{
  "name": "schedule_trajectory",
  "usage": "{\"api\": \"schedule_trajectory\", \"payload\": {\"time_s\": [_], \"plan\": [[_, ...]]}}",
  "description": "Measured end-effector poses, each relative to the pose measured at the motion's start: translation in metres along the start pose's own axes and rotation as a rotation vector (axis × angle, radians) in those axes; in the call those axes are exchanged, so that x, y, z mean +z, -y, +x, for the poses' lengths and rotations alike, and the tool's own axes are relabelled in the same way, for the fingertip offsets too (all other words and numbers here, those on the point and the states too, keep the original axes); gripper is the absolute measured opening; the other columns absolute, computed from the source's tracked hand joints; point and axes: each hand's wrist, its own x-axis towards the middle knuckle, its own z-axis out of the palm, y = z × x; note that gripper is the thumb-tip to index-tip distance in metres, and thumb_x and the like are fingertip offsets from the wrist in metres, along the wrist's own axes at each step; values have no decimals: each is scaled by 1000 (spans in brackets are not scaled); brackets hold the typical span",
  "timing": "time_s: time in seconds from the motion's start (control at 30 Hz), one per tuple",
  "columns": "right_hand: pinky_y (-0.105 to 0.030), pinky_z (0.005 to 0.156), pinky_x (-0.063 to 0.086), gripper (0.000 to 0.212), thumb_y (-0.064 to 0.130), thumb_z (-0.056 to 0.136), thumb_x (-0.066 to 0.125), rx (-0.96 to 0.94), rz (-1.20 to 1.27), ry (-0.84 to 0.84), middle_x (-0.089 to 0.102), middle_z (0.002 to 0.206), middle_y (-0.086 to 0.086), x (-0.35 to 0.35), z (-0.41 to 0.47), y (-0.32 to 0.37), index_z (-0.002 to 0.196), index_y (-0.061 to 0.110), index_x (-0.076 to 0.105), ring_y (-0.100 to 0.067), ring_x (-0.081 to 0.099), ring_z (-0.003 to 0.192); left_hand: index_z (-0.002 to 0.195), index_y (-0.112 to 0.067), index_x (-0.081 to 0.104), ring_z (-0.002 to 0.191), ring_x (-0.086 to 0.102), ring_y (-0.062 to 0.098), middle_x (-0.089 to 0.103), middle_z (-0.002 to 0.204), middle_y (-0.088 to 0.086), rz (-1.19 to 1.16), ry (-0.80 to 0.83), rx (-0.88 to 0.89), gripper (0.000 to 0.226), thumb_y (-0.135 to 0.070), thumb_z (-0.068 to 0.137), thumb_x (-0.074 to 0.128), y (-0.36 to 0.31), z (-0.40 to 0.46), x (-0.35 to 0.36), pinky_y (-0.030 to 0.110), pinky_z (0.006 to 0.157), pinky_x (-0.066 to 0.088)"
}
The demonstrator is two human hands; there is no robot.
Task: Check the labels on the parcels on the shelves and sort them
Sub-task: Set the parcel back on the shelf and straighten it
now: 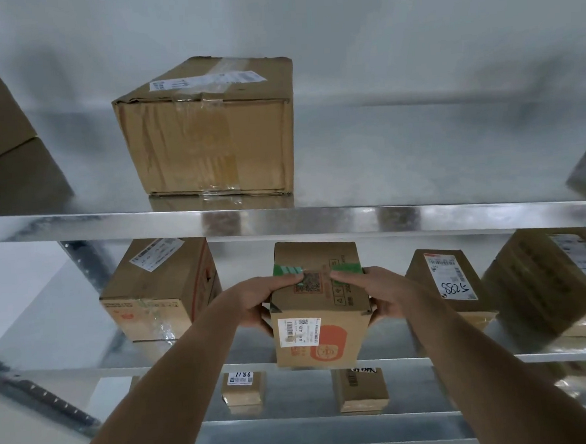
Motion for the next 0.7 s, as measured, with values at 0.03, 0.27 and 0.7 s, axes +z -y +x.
{"api": "schedule_trajectory", "payload": {"time_s": [0.03, 0.27, 0.7], "plan": [[-60, 89, 57, 45, 52, 84, 75, -4, 2, 1, 79, 99, -7, -1, 1, -1, 110, 16, 72, -35, 74, 97, 125, -8, 69, 112, 68, 44, 70, 123, 21, 1, 0, 1, 87, -57, 58, 94, 0, 0, 0, 70, 96, 49], [-53, 82, 61, 45, 52, 84, 74, -16, 20, 10, 79, 98, -6, -2, 4, -3, 113, 17, 72, -30, 76, 91, 125, -10, 69, 109, 71, 40, 72, 122, 17, -21, -13, -11, 83, -54, 60, 94, -1, -1, 1, 70, 94, 50], [-50, 81, 61, 35, 47, 89, 72, -33, 35, 8, 79, 101, -6, 0, 6, -3, 110, 19, 72, -30, 76, 95, 121, -10, 70, 110, 70, 38, 73, 119, 15, -50, -70, 9, 69, -49, 68, 89, -2, -4, 5, 67, 95, 52]]}}
